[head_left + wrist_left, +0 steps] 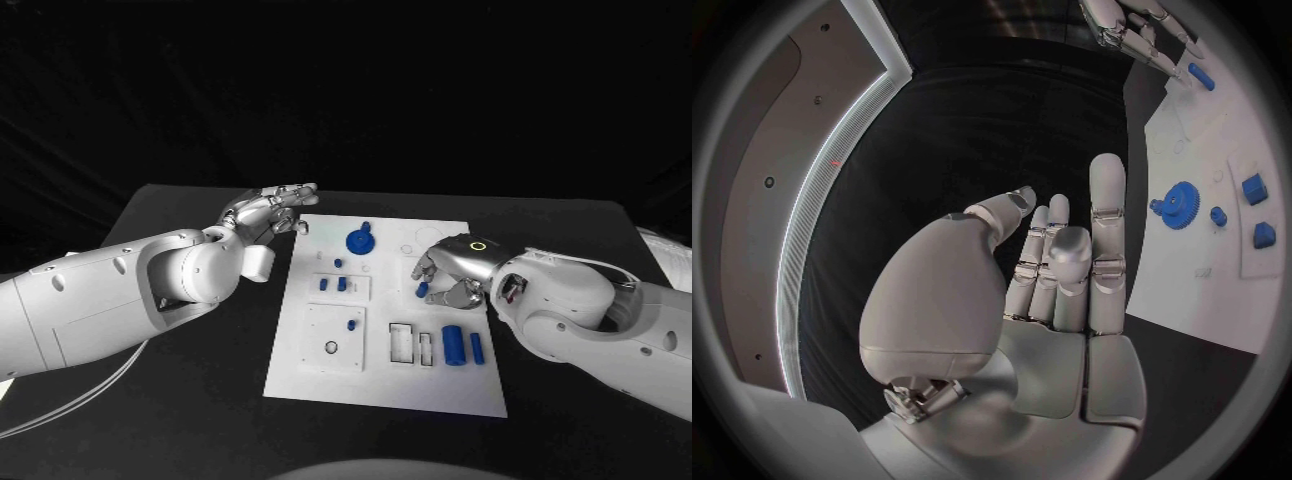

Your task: Assemble the parts on the task board

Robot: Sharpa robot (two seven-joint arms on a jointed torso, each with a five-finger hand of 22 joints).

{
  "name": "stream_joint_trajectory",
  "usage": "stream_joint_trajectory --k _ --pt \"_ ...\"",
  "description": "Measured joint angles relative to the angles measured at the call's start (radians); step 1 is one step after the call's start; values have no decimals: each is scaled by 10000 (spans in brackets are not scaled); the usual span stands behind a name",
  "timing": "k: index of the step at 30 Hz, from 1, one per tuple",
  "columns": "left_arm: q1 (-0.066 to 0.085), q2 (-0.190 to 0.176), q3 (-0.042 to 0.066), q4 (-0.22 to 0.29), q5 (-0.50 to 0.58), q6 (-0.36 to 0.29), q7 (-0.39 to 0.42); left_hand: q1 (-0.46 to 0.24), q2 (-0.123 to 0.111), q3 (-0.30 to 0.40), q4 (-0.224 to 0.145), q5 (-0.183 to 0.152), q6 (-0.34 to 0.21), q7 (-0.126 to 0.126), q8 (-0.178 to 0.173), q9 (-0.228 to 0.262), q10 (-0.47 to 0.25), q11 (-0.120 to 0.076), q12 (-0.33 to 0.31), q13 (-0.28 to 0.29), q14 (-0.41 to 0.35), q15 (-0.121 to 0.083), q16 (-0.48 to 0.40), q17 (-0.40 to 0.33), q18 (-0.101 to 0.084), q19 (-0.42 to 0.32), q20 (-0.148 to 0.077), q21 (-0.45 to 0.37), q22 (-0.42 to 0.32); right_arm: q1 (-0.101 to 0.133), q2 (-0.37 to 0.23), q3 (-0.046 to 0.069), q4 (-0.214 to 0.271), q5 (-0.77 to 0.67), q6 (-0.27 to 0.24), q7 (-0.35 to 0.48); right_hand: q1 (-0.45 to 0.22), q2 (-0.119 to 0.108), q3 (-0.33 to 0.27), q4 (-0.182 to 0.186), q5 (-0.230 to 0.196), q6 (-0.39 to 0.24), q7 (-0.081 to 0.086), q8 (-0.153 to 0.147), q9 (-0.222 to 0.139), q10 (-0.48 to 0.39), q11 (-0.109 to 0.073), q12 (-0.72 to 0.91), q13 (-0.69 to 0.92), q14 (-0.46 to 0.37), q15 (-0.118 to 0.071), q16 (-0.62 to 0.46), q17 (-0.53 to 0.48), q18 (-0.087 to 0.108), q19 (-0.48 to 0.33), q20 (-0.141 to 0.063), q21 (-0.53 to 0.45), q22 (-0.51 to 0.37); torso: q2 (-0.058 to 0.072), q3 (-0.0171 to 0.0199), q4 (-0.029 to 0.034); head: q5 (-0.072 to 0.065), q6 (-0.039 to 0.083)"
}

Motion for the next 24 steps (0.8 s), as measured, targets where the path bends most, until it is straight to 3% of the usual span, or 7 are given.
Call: stream_joint_trajectory --k 9,24 --pt "0 -8 -5 -8 0 5 -2 0 0 0 0 0 0 0 0 0 0 0 0 -1 0 0 0 1 1 0 0 0 0 -61 137 7 -133 10 180 22 176 176 494 103 -50 620 163 120 68 657 -133 34 -9 27 -114 61 35 0 88 -88 51 87 2 -9 -7 34 -33" --pt "0 -25 -6 -8 -1 10 -6 0 0 0 0 0 0 0 0 0 0 0 0 7 0 0 0 1 2 0 0 1 1 -69 352 11 -328 -108 163 1 282 451 1391 145 -279 1479 96 312 171 1509 -269 -173 16 36 -248 216 198 0 213 -213 145 269 -2 -10 -8 -12 -78"
